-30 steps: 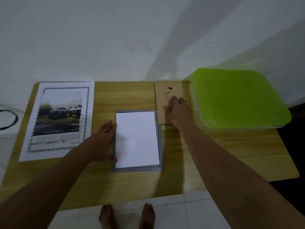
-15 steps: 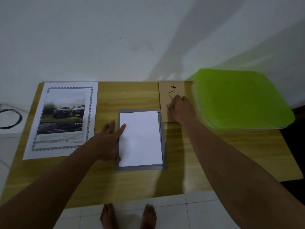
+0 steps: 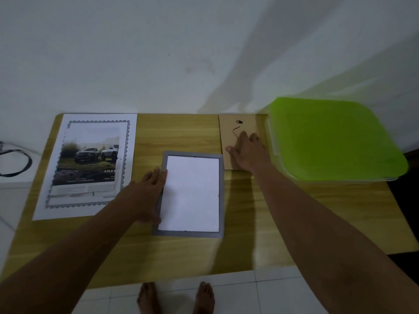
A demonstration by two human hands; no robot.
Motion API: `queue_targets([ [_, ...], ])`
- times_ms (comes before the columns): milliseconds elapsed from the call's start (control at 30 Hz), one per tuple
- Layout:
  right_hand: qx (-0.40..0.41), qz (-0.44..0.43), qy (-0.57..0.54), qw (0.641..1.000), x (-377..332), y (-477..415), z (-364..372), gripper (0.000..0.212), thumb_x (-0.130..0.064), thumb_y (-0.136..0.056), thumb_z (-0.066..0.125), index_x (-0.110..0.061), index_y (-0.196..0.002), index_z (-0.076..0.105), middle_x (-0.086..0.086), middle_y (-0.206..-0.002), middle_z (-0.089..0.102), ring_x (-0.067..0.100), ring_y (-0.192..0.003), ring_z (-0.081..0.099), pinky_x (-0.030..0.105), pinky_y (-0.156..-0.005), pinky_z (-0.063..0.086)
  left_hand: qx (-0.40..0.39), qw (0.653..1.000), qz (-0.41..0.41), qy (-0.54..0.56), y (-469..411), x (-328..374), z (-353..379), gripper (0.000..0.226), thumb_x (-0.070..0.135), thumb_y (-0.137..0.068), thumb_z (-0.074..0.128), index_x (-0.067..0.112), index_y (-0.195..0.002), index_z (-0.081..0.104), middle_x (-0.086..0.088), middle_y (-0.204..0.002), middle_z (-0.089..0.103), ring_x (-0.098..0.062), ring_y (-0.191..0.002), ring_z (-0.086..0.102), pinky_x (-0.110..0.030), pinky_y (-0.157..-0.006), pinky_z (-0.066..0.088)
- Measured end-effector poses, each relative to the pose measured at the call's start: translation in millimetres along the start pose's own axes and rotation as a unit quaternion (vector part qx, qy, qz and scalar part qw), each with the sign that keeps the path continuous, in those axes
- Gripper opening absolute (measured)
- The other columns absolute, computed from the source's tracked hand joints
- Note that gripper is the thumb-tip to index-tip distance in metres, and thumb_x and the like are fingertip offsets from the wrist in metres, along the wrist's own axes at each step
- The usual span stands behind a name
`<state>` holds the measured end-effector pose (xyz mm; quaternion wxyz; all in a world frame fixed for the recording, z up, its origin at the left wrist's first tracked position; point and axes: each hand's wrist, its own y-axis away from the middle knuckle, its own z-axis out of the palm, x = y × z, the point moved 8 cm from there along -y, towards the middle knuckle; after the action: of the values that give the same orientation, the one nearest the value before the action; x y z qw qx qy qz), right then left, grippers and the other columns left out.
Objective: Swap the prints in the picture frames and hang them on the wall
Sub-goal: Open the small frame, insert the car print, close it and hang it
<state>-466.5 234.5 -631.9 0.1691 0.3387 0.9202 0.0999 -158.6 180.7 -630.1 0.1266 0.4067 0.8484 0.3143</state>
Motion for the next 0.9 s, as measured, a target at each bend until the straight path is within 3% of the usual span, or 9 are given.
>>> queue_targets([
  [200, -0.005, 0.006, 0.022, 1.0, 1, 6, 1, 0.078, -0.058, -0.098, 0.041, -0.012, -0.155, 0.012, 0.024, -0.161, 0.01, 0.038, -0.149, 0.008, 0.053, -0.118, 0.021, 0.003, 1.0, 0.007, -0.023, 4, -3, 4, 0.136, 0.061, -0.069, 0.075, 0.014, -0.15, -0.024, -0.005, -0.16, -0.021, -0.024, -0.15, -0.009, -0.053, -0.119, 0.018],
  [400, 0.001, -0.001, 0.031, 1.0, -4, 16, 1, 0.076, -0.056, -0.099, 0.04, -0.011, -0.154, 0.014, 0.026, -0.159, 0.012, 0.04, -0.148, 0.011, 0.053, -0.117, 0.022, 0.014, 1.0, 0.006, -0.015, 8, -1, 2, 0.138, 0.061, -0.067, 0.077, 0.013, -0.15, -0.022, -0.005, -0.161, -0.019, -0.024, -0.15, -0.006, -0.051, -0.119, 0.02],
  [567, 0.024, -0.092, -0.006, 0.995, -40, 56, -1, 0.067, -0.047, -0.103, 0.034, -0.008, -0.155, 0.014, 0.022, -0.161, 0.014, 0.036, -0.149, 0.012, 0.05, -0.119, 0.02, 0.03, 0.999, -0.005, 0.012, 13, 5, 0, 0.135, 0.061, -0.068, 0.076, 0.012, -0.152, -0.017, -0.007, -0.162, -0.015, -0.025, -0.15, -0.004, -0.051, -0.119, 0.018],
  [700, -0.006, -0.182, 0.029, 0.983, -70, 102, 21, 0.073, -0.055, -0.1, 0.036, -0.009, -0.154, 0.019, 0.014, -0.161, 0.018, 0.032, -0.148, 0.018, 0.049, -0.118, 0.023, 0.057, 0.997, -0.023, 0.044, 19, 11, -2, 0.126, 0.066, -0.072, 0.07, 0.01, -0.154, -0.009, -0.009, -0.163, -0.009, -0.026, -0.15, -0.001, -0.051, -0.12, 0.016],
  [900, -0.045, -0.15, 0.085, 0.984, -62, 125, 57, 0.088, -0.067, -0.096, 0.029, -0.006, -0.156, 0.008, 0.013, -0.164, 0.005, 0.033, -0.151, 0.005, 0.052, -0.12, 0.014, 0.076, 0.994, -0.028, 0.067, 23, 18, 2, 0.116, 0.056, -0.081, 0.068, 0.007, -0.154, -0.008, -0.01, -0.163, -0.008, -0.025, -0.15, -0.003, -0.048, -0.12, 0.014],
])
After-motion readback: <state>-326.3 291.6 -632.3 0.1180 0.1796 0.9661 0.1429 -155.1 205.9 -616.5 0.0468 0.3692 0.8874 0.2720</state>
